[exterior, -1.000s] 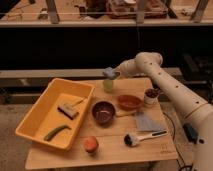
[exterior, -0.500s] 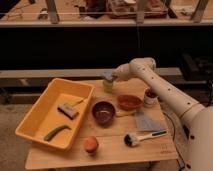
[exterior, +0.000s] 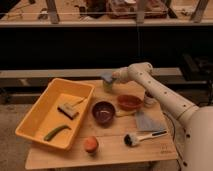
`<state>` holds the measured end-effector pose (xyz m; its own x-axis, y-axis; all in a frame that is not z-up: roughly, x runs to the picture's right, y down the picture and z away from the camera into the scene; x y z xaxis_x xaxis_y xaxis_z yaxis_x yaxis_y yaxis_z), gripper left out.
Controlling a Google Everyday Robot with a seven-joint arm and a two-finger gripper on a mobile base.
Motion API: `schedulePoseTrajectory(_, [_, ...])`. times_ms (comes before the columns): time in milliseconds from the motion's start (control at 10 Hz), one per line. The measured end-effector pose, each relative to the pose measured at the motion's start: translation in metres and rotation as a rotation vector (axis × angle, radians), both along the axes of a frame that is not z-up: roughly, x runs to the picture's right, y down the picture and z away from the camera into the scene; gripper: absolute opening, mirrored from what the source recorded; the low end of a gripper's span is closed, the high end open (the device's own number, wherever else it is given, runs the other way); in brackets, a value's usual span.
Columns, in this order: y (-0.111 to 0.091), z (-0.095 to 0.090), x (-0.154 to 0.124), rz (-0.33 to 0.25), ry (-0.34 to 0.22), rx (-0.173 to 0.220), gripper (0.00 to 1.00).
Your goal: Place sponge in plastic cup
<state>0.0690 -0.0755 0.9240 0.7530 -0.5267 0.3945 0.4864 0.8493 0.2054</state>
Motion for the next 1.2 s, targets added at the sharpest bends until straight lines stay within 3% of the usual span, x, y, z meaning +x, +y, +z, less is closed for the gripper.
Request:
schedulePoseTrajectory(600, [0.010,0.009,0.002,0.018,-0.014,-0.016,0.03])
schedulePoseTrajectory(700, [0.011,0.009,0.003,0.024,-0.016,-0.018,0.07])
schedulePoseTrajectory(1200, [0.015,0.010,0.004,0.020,-0.018,-0.024,0.55])
